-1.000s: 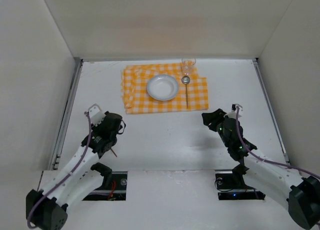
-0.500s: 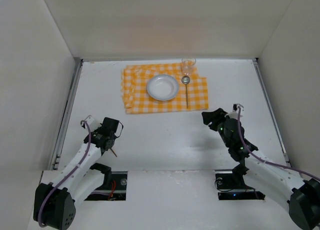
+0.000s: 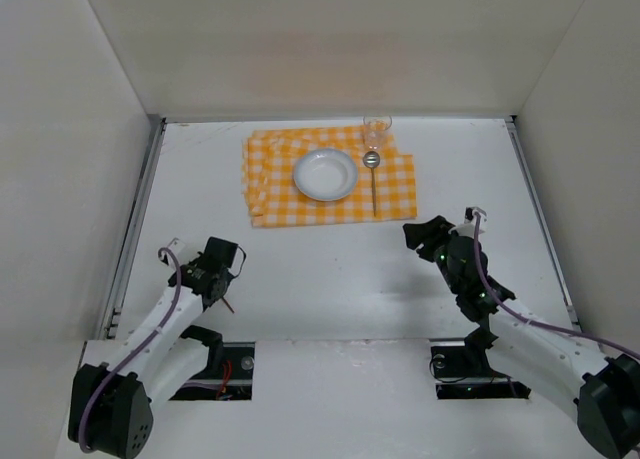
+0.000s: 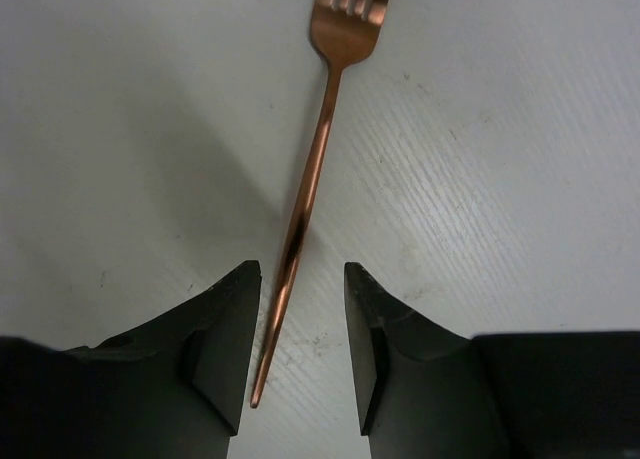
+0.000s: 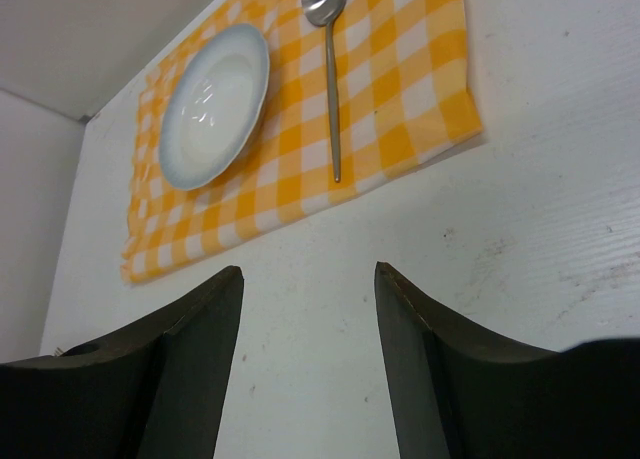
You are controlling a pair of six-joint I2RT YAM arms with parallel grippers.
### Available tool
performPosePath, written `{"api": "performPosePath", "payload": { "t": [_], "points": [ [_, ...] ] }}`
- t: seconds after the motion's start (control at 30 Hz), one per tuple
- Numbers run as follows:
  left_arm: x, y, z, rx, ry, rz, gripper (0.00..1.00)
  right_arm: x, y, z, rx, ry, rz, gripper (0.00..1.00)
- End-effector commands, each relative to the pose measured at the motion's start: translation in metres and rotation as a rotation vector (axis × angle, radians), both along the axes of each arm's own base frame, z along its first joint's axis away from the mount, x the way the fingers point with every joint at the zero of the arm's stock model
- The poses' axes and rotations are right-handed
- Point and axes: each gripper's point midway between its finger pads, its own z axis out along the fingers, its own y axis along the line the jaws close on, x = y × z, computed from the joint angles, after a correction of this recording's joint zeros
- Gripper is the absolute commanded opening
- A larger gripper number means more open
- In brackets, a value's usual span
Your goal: Set the dinner table for one person
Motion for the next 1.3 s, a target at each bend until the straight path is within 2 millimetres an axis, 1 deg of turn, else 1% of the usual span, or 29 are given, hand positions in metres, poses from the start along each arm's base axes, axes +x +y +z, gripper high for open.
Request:
{"api": "performPosePath", "payload": {
  "t": [0.0, 0.13, 0.2, 0.43, 0.5, 0.6, 0.67, 0.73, 0.77, 0.83, 0.9, 0.97, 1.03, 1.07, 1.1, 1.2, 1.27],
  "points": [
    [-0.011, 0.005, -0.002, -0.028, 0.006, 0.054, 0.37, 0.005, 0.004, 0.014, 0.016, -0.052, -0.001, 0.61],
    [-0.011, 0.004, -0.008, -0.032, 0.021, 0.056, 0.36, 0.006, 0.004, 0.014, 0.014, -0.050, -0.002, 0.61],
    [-0.012, 0.002, -0.014, -0.037, 0.043, 0.052, 0.33, 0.005, 0.004, 0.014, 0.016, -0.052, -0.002, 0.61],
    [-0.011, -0.004, -0.026, -0.071, 0.062, 0.037, 0.26, 0.004, 0.001, 0.018, 0.024, -0.066, -0.008, 0.61],
    [-0.010, -0.005, -0.028, -0.074, 0.064, 0.035, 0.21, 0.004, -0.001, 0.018, 0.024, -0.066, -0.011, 0.61],
    [-0.009, -0.003, -0.029, -0.077, 0.045, 0.050, 0.07, 0.002, -0.002, 0.021, 0.030, -0.076, -0.013, 0.61],
    [-0.006, -0.002, -0.025, -0.079, 0.019, 0.051, 0.03, 0.003, -0.004, 0.021, 0.030, -0.078, -0.021, 0.61],
    [0.000, -0.001, -0.014, -0.069, -0.021, 0.031, 0.00, 0.003, -0.004, 0.020, 0.028, -0.075, -0.021, 0.61],
    [0.006, 0.000, -0.003, -0.058, -0.053, 0.007, 0.00, 0.003, -0.004, 0.020, 0.028, -0.074, -0.021, 0.61],
    [0.023, -0.002, 0.024, -0.033, -0.137, -0.052, 0.00, 0.004, -0.003, 0.018, 0.025, -0.067, -0.021, 0.61],
    [0.044, -0.010, 0.054, -0.018, -0.223, -0.118, 0.00, 0.004, -0.002, 0.018, 0.023, -0.066, -0.018, 0.61],
    [0.067, -0.024, 0.077, -0.014, -0.290, -0.195, 0.00, 0.005, -0.001, 0.017, 0.022, -0.062, -0.018, 0.61],
    [0.091, -0.045, 0.094, -0.014, -0.337, -0.290, 0.00, 0.005, -0.002, 0.016, 0.020, -0.059, -0.019, 0.61],
    [0.111, -0.059, 0.105, -0.006, -0.366, -0.356, 0.00, 0.005, -0.002, 0.016, 0.020, -0.059, -0.019, 0.61],
    [0.124, -0.068, 0.111, 0.000, -0.384, -0.392, 0.00, 0.006, -0.002, 0.015, 0.017, -0.057, -0.020, 0.61],
    [0.174, -0.102, 0.125, 0.011, -0.404, -0.552, 0.00, 0.007, -0.003, 0.012, 0.009, -0.049, -0.031, 0.61],
    [0.206, -0.120, 0.127, 0.028, -0.393, -0.637, 0.00, 0.008, -0.003, 0.013, 0.006, -0.050, -0.033, 0.61]
  ]
}}
